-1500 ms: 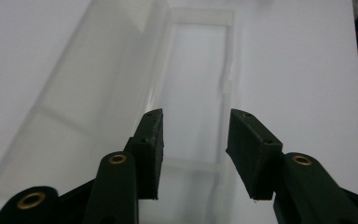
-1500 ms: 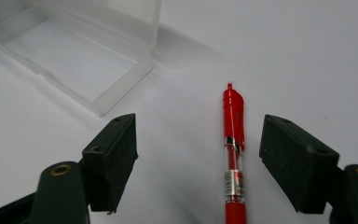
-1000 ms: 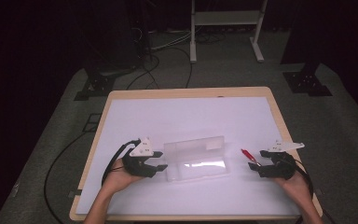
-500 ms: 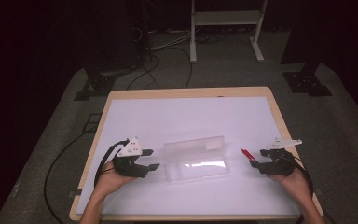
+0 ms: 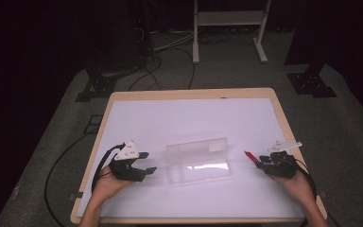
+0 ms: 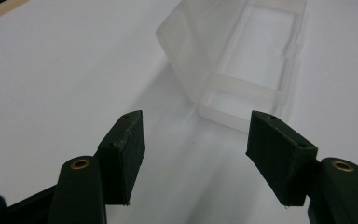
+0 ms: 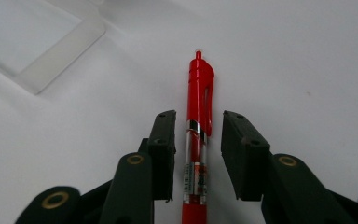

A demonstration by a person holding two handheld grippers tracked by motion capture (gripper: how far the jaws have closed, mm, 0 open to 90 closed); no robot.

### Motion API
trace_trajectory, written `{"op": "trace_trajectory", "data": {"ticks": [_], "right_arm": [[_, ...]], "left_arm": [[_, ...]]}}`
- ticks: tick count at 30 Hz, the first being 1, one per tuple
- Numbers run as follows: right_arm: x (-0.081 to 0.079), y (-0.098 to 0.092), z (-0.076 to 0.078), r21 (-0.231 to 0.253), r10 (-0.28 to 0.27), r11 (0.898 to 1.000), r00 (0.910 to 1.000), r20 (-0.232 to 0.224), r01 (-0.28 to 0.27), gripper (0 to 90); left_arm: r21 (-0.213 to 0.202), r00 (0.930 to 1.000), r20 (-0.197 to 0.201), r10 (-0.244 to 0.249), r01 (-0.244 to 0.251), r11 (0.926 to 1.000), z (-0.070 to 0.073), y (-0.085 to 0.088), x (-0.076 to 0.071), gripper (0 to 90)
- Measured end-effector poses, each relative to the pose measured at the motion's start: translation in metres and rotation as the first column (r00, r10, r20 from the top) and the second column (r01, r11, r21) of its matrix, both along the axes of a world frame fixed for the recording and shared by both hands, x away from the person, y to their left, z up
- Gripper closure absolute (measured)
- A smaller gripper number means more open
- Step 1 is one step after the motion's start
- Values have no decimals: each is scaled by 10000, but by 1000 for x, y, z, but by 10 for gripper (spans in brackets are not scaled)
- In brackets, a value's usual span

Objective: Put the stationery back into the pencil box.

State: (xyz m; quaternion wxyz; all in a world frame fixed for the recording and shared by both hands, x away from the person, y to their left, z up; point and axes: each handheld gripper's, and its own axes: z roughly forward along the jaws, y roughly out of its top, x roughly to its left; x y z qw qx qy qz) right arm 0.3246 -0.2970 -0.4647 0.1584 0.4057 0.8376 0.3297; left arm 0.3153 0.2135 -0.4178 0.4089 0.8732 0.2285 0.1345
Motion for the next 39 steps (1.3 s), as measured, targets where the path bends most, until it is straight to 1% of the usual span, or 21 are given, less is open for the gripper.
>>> {"op": "trace_trajectory", "data": {"ticks": [1,4,6,8,9,11,14,15,16,20,23,24,25,26,27,29,31,33,35,36,39], "right_arm": [[0,0,0,0,0,10000,10000,0,0,657],[-1,3,-2,-195,95,9998,9999,-100,-97,719],[-1,3,-2,-192,66,9998,9999,-96,-68,727],[-2,4,-2,-250,49,9997,9999,-107,-52,774],[-2,4,-2,-250,49,9997,9999,-107,-52,774],[-2,4,-2,-210,38,9998,9999,-149,-41,780],[-1,3,-2,-215,82,9997,9998,-174,-86,782],[-1,3,-2,-138,38,9999,9998,-211,-40,784],[-1,2,-2,-42,43,10000,9997,-243,-44,785],[0,1,-3,-36,64,10000,9997,-250,-65,787],[0,2,-2,-60,37,10000,9995,-314,-39,788],[-1,0,-1,66,104,9999,9994,-336,-102,788],[-1,0,-1,66,104,9999,9994,-336,-102,788],[-2,-2,2,336,143,9993,9996,-233,-135,788],[-2,-2,2,336,143,9993,9996,-233,-135,788],[-3,-5,6,697,219,9974,9995,-235,-202,788],[-3,-7,10,823,289,9963,9991,-306,-263,788],[-5,-9,14,1033,451,9938,9986,-270,-421,788],[-7,-10,19,1110,612,9921,9978,-248,-581,787],[-7,-10,22,1077,765,9914,9970,-155,-744,788],[-8,-10,26,1113,784,9908,9968,-133,-764,788]], "left_arm": [[0,10000,0,0,0,10000,0,0,0,356],[-58,9999,60,133,-133,9999,1,3,0,344],[-99,9998,82,168,-168,9998,0,4,0,343],[-103,9996,76,257,-256,9996,0,5,-1,327],[-45,9996,78,262,-262,9996,-1,6,0,327],[-159,9991,14,432,-432,9989,-4,9,0,325],[-158,9989,-15,467,-467,9988,-5,11,0,325],[-181,9986,-31,529,-529,9984,-5,12,0,325],[-214,9983,-17,575,-575,9981,-5,12,0,324],[-142,9982,31,595,-595,9981,-6,13,0,323],[-192,9975,91,697,-695,9974,-6,14,-1,315],[-269,9972,31,741,-740,9969,-6,14,-1,300],[-269,9972,31,741,-740,9969,-6,14,-1,297],[-316,9974,19,715,-714,9969,-7,14,-2,292],[-328,9974,27,717,-716,9969,-7,13,-2,292],[-278,9969,41,782,-781,9966,-7,13,-1,281],[-345,9963,7,855,-854,9957,-7,14,-1,272],[-327,9951,7,985,-984,9946,-7,15,0,259],[-383,9945,40,1049,-1047,9938,-7,16,1,251],[-386,9943,50,1069,-1066,9936,-7,17,1,248],[-470,9934,83,1143,-1138,9924,-5,19,0,244]]}}
